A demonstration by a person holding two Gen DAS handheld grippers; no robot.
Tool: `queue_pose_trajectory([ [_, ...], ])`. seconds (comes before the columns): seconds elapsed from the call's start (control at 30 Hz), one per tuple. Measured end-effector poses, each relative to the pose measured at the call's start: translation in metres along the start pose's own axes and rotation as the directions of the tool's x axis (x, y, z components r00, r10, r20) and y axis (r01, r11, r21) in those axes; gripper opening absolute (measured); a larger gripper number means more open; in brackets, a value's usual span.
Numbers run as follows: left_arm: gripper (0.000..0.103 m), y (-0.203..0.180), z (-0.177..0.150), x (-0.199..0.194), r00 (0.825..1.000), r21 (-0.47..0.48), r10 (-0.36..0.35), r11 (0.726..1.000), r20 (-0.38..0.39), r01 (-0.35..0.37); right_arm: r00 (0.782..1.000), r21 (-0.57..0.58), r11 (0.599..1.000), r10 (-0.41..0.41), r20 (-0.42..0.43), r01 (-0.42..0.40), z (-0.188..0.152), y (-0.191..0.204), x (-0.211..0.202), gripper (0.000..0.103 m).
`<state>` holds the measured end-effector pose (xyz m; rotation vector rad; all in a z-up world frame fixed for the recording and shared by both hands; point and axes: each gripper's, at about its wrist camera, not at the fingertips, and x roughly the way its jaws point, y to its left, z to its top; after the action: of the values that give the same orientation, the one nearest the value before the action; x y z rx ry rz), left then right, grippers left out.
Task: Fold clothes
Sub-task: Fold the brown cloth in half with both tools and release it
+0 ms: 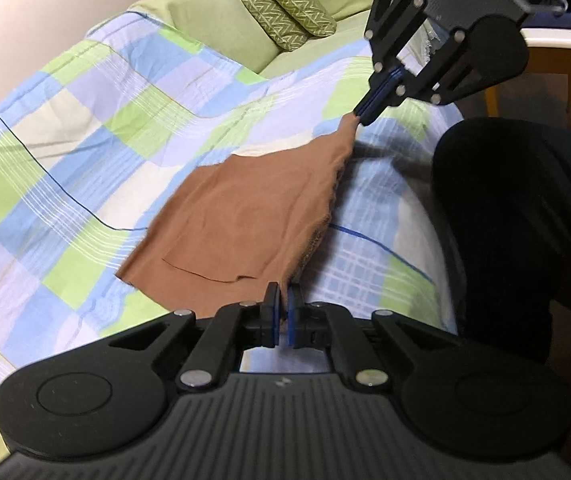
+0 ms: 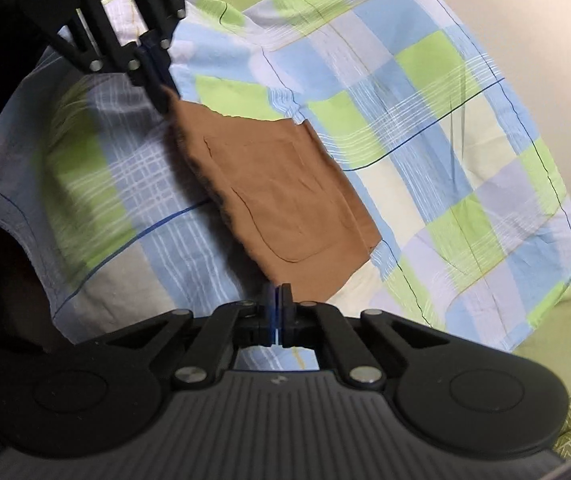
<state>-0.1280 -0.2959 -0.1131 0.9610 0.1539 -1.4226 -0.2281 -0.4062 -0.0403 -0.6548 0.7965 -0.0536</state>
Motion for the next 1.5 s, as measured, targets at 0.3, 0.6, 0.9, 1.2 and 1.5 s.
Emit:
queue_pose_trajectory([
  [0.3, 0.000, 0.013, 0.012, -0.013, 0.997, -0.025, -0.070, 0.997, 0.019, 0.071, 0.999, -0.042, 0.998, 0.054, -0.005, -0.054, 0.000, -0.001, -0.018, 0.000],
  [0.6, 0.000, 0.107, 0.029, 0.040, 1.000, -0.099, -0.023, 0.995, -0.001, 0.023, 0.998, -0.042, 0.998, 0.057, 0.037, -0.055, 0.030, -0.083, 0.038, 0.000],
  [0.9, 0.000, 0.188, 0.019, 0.118, 0.998, -0.220, -0.022, 0.975, -0.054, 0.010, 0.987, 0.063, 0.985, 0.158, 0.041, -0.160, 0.043, -0.153, 0.149, 0.000],
  [1.2, 0.000, 0.207, 0.006, 0.165, 0.994, -0.231, -0.048, 0.973, -0.098, 0.024, 0.980, 0.119, 0.973, 0.198, 0.009, -0.198, 0.031, -0.162, 0.220, 0.000],
  [1.5, 0.000, 0.208, -0.002, 0.170, 0.991, -0.249, -0.046, 0.968, -0.123, 0.014, 0.981, 0.131, 0.973, 0.189, 0.031, -0.192, 0.036, -0.168, 0.227, 0.000],
])
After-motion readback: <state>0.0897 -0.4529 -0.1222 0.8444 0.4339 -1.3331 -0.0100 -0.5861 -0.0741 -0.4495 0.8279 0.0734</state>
